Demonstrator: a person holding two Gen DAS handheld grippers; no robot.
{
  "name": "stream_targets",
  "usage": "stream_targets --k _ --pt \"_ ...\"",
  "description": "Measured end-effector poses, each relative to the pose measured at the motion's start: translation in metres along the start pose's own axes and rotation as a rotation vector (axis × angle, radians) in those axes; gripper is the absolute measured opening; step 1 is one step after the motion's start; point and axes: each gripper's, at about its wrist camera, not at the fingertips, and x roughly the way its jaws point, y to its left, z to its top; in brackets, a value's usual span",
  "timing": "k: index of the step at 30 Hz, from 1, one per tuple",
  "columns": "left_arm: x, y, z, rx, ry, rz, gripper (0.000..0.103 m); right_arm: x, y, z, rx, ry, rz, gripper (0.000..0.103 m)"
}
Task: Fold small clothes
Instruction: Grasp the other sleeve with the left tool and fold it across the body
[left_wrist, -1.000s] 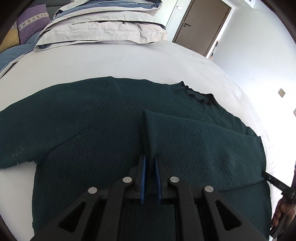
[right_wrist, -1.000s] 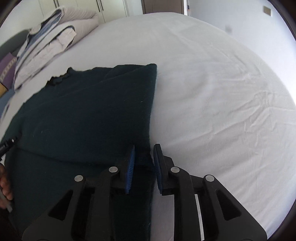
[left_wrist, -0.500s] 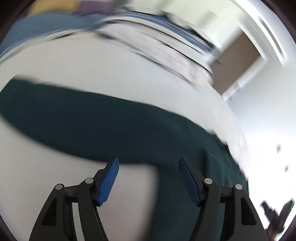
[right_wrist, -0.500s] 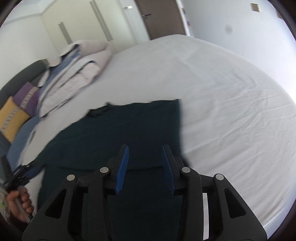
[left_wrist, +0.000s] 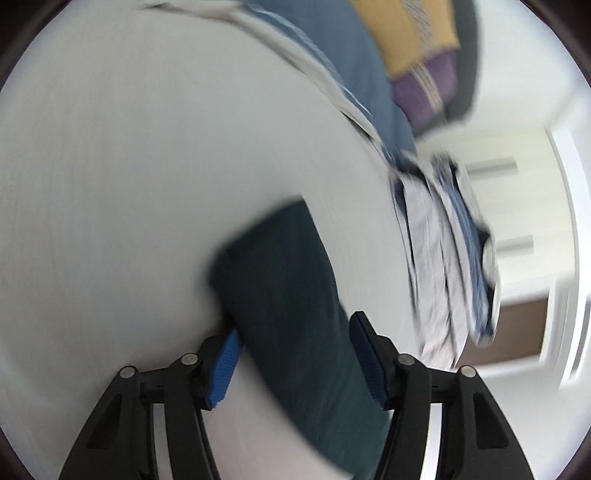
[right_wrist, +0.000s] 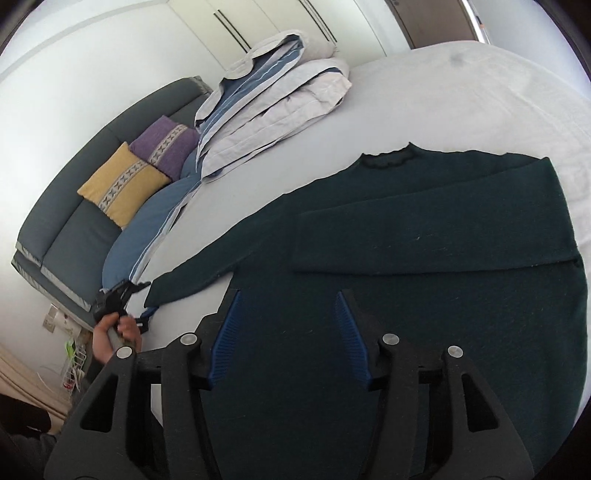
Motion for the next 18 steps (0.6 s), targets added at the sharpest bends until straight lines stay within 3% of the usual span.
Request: stream_targets --k 3,4,5,9,13,16,18 --pt "0.011 0.001 0.019 -0.043 -0.015 0.025 0.036 -0.009 -0.003 -0.013 0.017 -0.002 -0.003 0.05" --pt "0.016 -0.002 0.024 -0.029 -0.005 0.045 0.017 -0.014 -0.007 -0.017 0.027 -0.005 -0.009 0.05" --pt "0.02 -0.003 0.028 -0.016 0.007 0.066 0.009 -0.017 -0.013 -0.02 0.039 -0.006 -0.014 0.05" --pt "0.012 -0.021 0.019 0.097 -0.025 0.106 0.008 -0.035 -0.047 -0.031 0.099 -0.024 -0.03 0.05" --pt "0.012 -0.086 -0.033 0.389 -0.02 0.127 0.008 -0.051 -0.079 -0.046 0.197 -0.068 -0.036 0.05" --pt "0.024 -0.153 -0.108 0.681 0.006 0.132 0.008 -0.066 -0.1 -0.054 0.234 -0.102 -0.05 0.05" --pt "0.033 -0.197 -0.182 0.93 0.022 0.124 0.008 -0.074 -0.112 -0.058 0.254 -0.119 -0.056 0.05"
